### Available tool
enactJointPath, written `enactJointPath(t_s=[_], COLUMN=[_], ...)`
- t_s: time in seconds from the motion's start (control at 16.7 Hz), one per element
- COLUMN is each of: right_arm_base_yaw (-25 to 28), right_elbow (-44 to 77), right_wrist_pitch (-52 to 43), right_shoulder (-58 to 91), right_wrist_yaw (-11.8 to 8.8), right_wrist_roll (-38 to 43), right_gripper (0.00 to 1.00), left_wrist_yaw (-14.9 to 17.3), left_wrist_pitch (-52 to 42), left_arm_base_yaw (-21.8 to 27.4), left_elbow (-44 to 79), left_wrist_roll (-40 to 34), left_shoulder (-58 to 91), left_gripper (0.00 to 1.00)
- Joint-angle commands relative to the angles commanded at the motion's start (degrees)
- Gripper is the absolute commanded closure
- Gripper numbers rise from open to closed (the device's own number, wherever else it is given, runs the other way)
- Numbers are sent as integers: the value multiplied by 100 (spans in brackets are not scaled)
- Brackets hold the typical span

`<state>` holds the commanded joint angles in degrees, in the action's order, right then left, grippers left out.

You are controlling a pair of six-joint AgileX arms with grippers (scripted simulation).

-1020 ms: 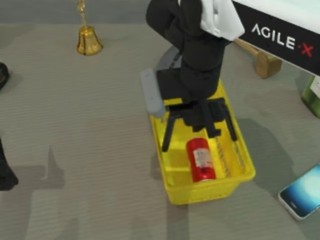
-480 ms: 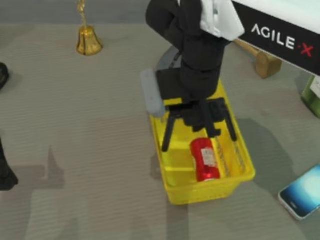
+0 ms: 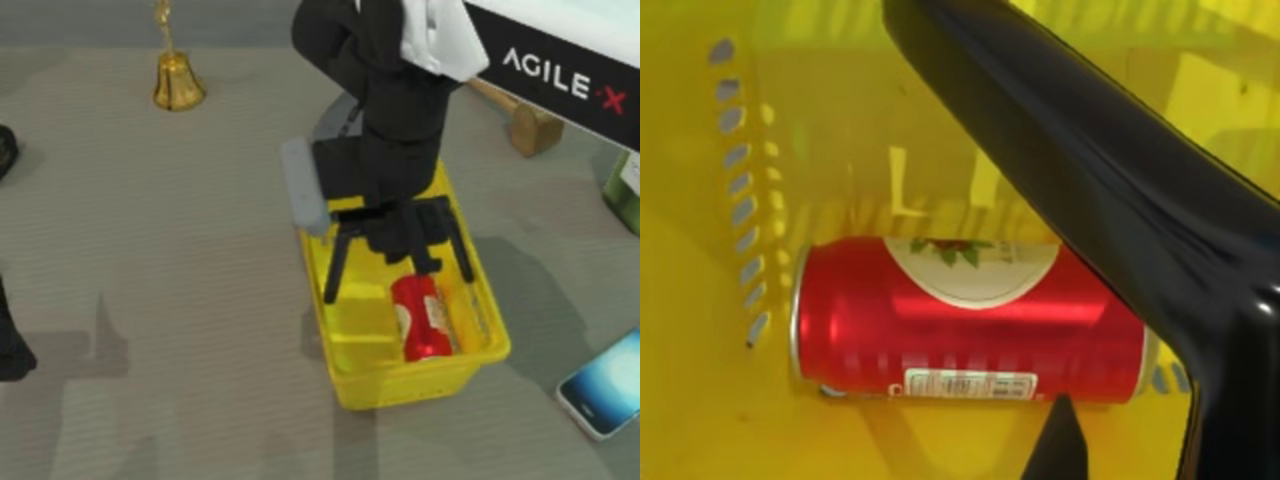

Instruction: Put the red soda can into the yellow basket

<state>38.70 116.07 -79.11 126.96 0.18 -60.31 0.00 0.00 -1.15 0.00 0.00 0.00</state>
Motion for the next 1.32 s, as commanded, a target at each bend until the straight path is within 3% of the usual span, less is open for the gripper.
enactJointPath(t_s=[0.84, 1.32], right_arm_base_yaw=[-8, -165], right_elbow=[25, 879], right_wrist_pitch=[-22, -1041], right_shoulder=[6, -159], right_wrist_yaw=[2, 0], right_wrist_roll=[-4, -212], right_gripper=[100, 100], left_wrist_yaw=[0, 0], left_wrist_pitch=[0, 0], left_arm_base_yaw=[0, 0], left_elbow=[0, 0], left_wrist_roll=[0, 0], left_shoulder=[0, 0], left_gripper=[0, 0])
